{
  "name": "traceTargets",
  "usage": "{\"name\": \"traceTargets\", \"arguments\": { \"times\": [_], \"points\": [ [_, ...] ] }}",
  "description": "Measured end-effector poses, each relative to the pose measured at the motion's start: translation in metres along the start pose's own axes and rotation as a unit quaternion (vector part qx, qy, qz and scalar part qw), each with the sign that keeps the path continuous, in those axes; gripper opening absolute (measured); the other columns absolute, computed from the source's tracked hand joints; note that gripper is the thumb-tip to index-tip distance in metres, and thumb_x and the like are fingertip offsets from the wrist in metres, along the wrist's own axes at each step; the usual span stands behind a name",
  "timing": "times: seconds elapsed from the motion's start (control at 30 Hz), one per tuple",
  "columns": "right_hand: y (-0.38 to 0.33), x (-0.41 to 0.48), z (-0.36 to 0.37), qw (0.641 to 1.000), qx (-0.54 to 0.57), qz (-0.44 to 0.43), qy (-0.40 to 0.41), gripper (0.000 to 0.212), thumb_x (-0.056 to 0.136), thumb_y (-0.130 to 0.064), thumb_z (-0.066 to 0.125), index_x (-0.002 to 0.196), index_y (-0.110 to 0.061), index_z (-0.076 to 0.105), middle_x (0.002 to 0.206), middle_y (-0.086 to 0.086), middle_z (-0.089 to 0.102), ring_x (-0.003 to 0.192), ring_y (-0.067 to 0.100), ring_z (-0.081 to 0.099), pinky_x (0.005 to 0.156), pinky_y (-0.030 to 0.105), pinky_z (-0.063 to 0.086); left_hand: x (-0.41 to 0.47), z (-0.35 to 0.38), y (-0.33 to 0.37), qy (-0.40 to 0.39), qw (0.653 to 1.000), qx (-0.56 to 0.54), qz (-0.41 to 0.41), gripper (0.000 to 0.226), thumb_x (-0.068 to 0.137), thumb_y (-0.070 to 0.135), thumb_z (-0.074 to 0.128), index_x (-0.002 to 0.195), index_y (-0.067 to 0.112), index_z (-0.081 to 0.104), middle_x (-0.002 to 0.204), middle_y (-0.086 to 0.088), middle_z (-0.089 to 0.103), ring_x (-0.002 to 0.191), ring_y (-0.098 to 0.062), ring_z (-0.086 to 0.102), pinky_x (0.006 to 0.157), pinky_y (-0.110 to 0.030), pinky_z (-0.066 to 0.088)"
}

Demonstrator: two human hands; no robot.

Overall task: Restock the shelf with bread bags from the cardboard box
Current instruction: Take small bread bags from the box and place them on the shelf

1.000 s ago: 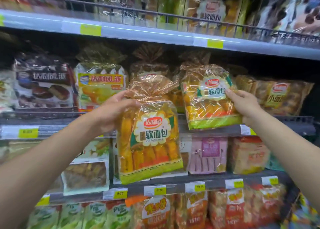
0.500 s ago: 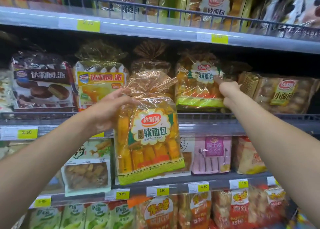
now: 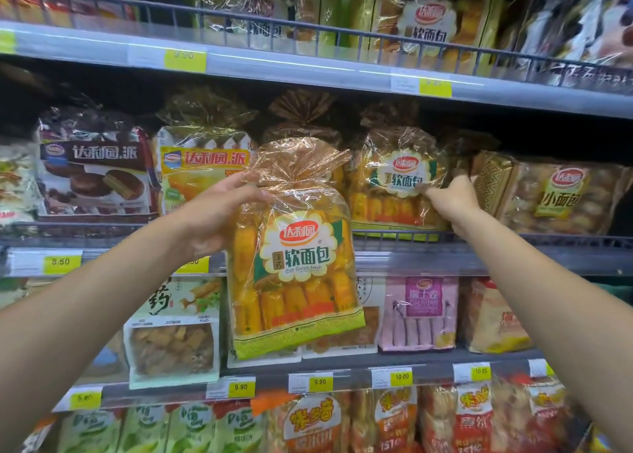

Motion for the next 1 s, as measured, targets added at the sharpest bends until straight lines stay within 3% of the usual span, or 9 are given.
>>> {"name": "traceTargets", "arguments": {
  "times": [0.13, 0.2, 0.27, 0.37, 0.43, 0.57, 0.63, 0.8, 1.0],
  "points": [
    [-0.046, -0.057, -0.024, 0.977, 0.01, -0.197, 0.085, 0.056, 0.087, -0.029, 0.071, 0.137, -0.015, 0.049, 0.133, 0.005, 0.055, 0.121, 0.021, 0.053, 0.106, 0.041, 0.045, 0.002, 0.006, 0.006, 0.001, 1.0, -0.015, -0.001, 0.032, 0.088, 0.014, 0.07, 0.105, 0.036, 0.053, 0.111, 0.002, 0.053, 0.1, -0.026, 0.068, 0.082, -0.056, 0.058],
    [-0.062, -0.097, 0.009, 0.966, 0.047, -0.237, -0.093, 0.047, 0.09, -0.035, 0.071, 0.131, -0.022, 0.054, 0.12, -0.005, 0.064, 0.108, 0.011, 0.063, 0.099, 0.04, 0.052, 0.006, 0.007, 0.008, -0.017, 0.999, -0.037, -0.002, 0.057, 0.071, 0.021, 0.086, 0.12, 0.033, 0.059, 0.136, -0.004, 0.053, 0.113, -0.031, 0.066, 0.088, -0.062, 0.055],
    [-0.059, -0.146, 0.055, 0.927, 0.052, -0.164, -0.332, 0.052, 0.088, -0.05, 0.064, 0.135, -0.034, 0.048, 0.12, -0.018, 0.062, 0.102, -0.001, 0.065, 0.091, 0.033, 0.057, 0.014, 0.003, 0.008, -0.016, 0.999, -0.05, -0.007, 0.086, 0.059, 0.023, 0.092, 0.135, 0.037, 0.055, 0.155, -0.005, 0.04, 0.125, -0.04, 0.058, 0.095, -0.069, 0.048],
    [-0.04, -0.181, 0.084, 0.884, 0.077, -0.078, -0.454, 0.038, 0.092, -0.045, 0.063, 0.121, -0.052, 0.039, 0.111, -0.034, 0.057, 0.091, -0.015, 0.062, 0.072, 0.017, 0.052, 0.017, 0.009, 0.011, -0.017, 0.999, -0.043, -0.007, 0.07, 0.07, 0.021, 0.086, 0.133, 0.023, 0.056, 0.154, -0.008, 0.043, 0.118, -0.039, 0.063, 0.093, -0.068, 0.049],
    [-0.03, -0.175, 0.091, 0.888, 0.107, -0.061, -0.442, 0.038, 0.091, -0.04, 0.068, 0.119, -0.053, 0.044, 0.109, -0.029, 0.066, 0.091, -0.009, 0.066, 0.071, 0.022, 0.052, 0.019, 0.01, 0.013, -0.007, 0.999, -0.031, -0.004, 0.046, 0.078, 0.021, 0.08, 0.121, 0.021, 0.062, 0.147, -0.004, 0.049, 0.118, -0.037, 0.062, 0.095, -0.065, 0.05],
    [-0.029, -0.168, 0.094, 0.89, 0.18, -0.033, -0.417, 0.048, 0.09, -0.033, 0.071, 0.134, -0.033, 0.05, 0.112, -0.014, 0.074, 0.086, 0.001, 0.071, 0.063, 0.022, 0.051, 0.016, 0.009, 0.017, -0.001, 0.998, -0.063, 0.009, 0.036, 0.086, 0.032, 0.073, 0.119, 0.017, 0.066, 0.124, -0.009, 0.069, 0.097, -0.027, 0.071, 0.081, -0.048, 0.057],
    [-0.027, -0.163, 0.093, 0.89, 0.208, -0.027, -0.404, 0.056, 0.087, -0.034, 0.076, 0.137, -0.03, 0.051, 0.117, -0.004, 0.073, 0.093, 0.013, 0.07, 0.073, 0.031, 0.05, 0.009, 0.004, 0.023, 0.019, 0.996, -0.085, 0.037, 0.029, 0.091, 0.04, 0.065, 0.113, 0.02, 0.067, 0.111, -0.006, 0.072, 0.091, -0.021, 0.069, 0.079, -0.042, 0.054],
    [-0.037, -0.143, 0.085, 0.894, 0.26, -0.022, -0.364, 0.048, 0.082, -0.036, 0.079, 0.126, -0.032, 0.06, 0.116, -0.002, 0.074, 0.109, 0.021, 0.069, 0.1, 0.049, 0.05, -0.01, -0.023, 0.009, 0.109, 0.991, 0.064, 0.04, 0.042, 0.093, 0.051, 0.061, 0.124, 0.022, 0.058, 0.124, 0.0, 0.064, 0.11, -0.023, 0.064, 0.08, -0.049, 0.059],
    [-0.068, -0.118, 0.088, 0.901, 0.287, -0.007, -0.325, 0.04, 0.089, -0.028, 0.072, 0.126, -0.019, 0.057, 0.106, 0.001, 0.076, 0.082, 0.01, 0.073, 0.067, 0.026, 0.057, -0.014, -0.016, 0.019, 0.146, 0.977, 0.135, 0.08, 0.028, 0.09, 0.033, 0.072, 0.114, 0.022, 0.065, 0.111, 0.005, 0.066, 0.091, -0.016, 0.067, 0.052, -0.025, 0.057]
  ]
}}
Point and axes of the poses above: each hand's wrist, its own x-axis towards the middle knuckle, its own z-axis out of the palm, y = z × x, the point moved 10 cm from there along x, towards the middle knuckle
